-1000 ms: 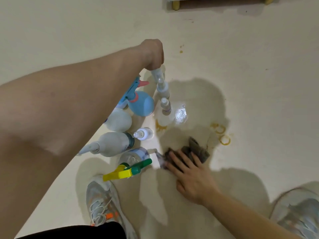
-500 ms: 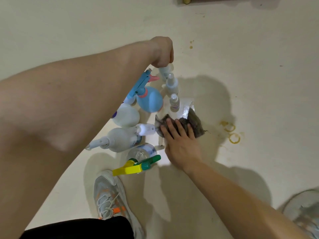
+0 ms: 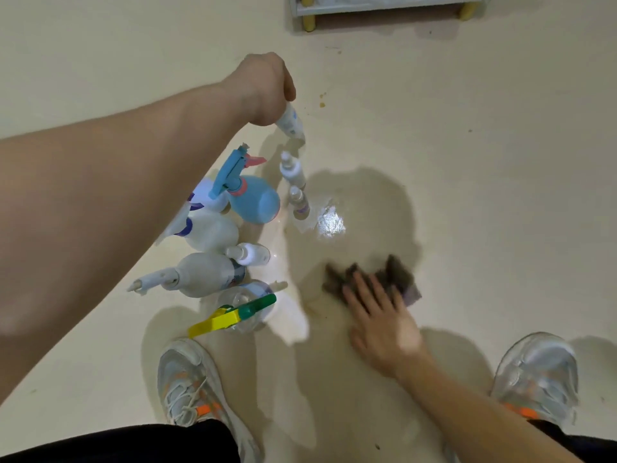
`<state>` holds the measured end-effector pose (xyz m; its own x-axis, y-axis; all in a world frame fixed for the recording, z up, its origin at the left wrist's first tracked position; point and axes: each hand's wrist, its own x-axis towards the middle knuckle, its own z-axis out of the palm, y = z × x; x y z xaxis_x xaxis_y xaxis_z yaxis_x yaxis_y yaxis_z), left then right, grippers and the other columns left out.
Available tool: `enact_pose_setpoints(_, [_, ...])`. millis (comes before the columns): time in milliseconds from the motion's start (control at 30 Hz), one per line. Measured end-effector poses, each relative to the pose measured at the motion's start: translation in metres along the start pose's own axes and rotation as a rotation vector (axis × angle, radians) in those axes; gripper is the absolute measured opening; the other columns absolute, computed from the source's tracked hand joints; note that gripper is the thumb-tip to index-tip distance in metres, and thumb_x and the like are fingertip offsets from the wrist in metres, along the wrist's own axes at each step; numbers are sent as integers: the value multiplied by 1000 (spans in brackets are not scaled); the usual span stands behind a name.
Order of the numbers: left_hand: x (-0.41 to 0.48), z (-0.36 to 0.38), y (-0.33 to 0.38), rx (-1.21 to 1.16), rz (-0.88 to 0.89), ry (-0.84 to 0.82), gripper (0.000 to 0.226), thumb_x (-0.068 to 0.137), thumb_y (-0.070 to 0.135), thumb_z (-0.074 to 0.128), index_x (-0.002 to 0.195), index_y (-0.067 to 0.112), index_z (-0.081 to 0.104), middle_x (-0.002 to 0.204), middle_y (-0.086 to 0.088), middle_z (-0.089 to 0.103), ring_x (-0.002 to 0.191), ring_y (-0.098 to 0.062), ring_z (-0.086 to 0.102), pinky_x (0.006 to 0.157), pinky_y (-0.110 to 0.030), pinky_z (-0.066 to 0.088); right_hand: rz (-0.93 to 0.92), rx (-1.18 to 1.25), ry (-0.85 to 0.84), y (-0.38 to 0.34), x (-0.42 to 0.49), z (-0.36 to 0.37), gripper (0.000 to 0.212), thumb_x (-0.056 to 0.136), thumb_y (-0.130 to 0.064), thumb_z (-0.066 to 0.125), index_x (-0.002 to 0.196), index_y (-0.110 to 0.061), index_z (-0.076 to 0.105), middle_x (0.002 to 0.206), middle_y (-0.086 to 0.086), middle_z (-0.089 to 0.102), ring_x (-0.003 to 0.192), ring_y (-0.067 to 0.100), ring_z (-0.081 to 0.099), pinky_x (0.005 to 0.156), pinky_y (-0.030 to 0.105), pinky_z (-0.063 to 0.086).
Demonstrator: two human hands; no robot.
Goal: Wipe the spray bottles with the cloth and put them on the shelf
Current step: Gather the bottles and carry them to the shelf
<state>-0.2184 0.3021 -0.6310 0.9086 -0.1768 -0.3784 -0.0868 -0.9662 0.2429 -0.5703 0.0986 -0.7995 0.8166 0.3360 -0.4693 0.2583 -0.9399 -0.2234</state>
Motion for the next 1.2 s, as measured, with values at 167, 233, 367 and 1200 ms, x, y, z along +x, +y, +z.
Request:
enact_pose_setpoints(167, [-23,-12,15,-90,-17,69,37,91,17,67,128,13,67,131,-9,64,114,-27,61,87,-24,43,-27,-85,136,70,28,-14,61,93,-35,41,154,-28,37,162,6,35,146,33,39,113,50,35])
enact_pose_setpoints(233, [-41,-21,20,-131,-18,91,37,90,18,67,126,14,68,130,-8,64,107,-23,61,86,-22,42,349,18,132,65,39,-25,63,98,-23,43,159,-26,26,167,8,22,152,34,25,121,51,20])
enact_pose_setpoints(367, [-92,-38,26,-228,-39,102,32,86,16,66,118,16,71,123,-6,67,107,-21,64,88,-22,48,330,226,69,16,20,-32,43,91,-4,48,129,-18,62,145,5,53,130,26,55,100,39,47])
enact_pose_setpoints(1200, [-200,41,-22,-178,-199,-165,17,82,18,79,91,3,76,90,-14,75,89,-28,70,83,-40,59,114,189,141,-63,120,-223,63,84,-17,67,136,-25,33,119,13,44,78,37,56,62,39,47])
